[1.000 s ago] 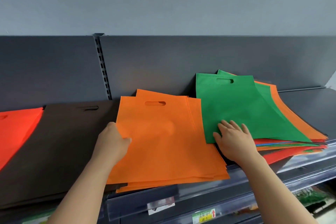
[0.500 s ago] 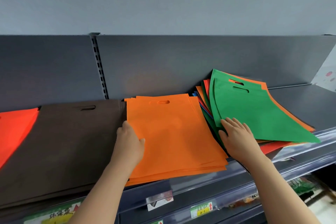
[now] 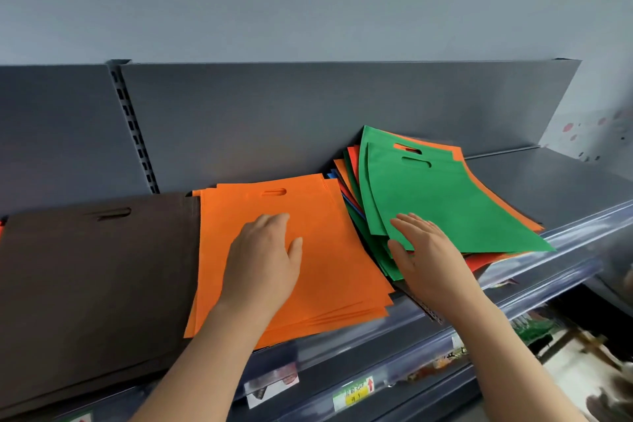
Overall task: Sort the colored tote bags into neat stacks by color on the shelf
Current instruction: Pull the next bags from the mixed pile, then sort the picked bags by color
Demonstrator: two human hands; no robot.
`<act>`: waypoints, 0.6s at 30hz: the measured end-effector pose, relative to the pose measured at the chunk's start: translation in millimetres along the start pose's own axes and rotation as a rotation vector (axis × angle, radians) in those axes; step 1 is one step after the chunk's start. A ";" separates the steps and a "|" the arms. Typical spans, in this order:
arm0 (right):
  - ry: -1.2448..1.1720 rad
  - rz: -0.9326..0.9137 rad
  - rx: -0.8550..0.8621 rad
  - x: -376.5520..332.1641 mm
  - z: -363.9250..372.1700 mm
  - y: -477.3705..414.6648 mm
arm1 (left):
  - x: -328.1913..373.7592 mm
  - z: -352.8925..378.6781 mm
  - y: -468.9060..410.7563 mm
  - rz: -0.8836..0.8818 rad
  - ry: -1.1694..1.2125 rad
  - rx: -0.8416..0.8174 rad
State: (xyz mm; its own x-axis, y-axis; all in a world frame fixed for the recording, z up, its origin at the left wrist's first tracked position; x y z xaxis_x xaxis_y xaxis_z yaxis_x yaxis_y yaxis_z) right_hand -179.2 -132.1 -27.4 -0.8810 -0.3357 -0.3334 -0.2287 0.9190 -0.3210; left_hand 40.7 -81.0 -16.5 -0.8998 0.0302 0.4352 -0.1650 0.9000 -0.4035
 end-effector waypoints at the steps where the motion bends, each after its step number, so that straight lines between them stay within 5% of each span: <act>1: 0.011 0.016 0.011 9.8 -7.0 -2.9 | 10.5 6.3 -4.6 0.010 0.021 -0.004; 12: 0.165 0.316 -0.176 151.9 -33.7 -47.1 | 95.8 104.6 -72.3 -0.176 0.117 -0.261; 18: 0.105 0.094 -0.274 144.9 -8.6 -59.5 | 87.4 123.4 -84.3 -0.289 0.245 -0.203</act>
State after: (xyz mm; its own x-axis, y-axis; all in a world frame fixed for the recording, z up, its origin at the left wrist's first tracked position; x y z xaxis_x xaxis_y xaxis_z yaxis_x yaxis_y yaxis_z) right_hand -296.8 -233.7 -49.0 -0.9384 -0.2364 -0.2521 -0.2346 0.9714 -0.0374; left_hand -73.9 -208.0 -43.7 -0.7017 -0.1560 0.6952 -0.2915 0.9532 -0.0804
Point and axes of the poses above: each hand's wrist, its own y-axis away from the middle knuckle, its own z-axis out of the palm, x = y × z, the point moved 5 cm from there along -y, towards the middle knuckle, and after that the axes turned 2 degrees about z, right-handed, at the moved point
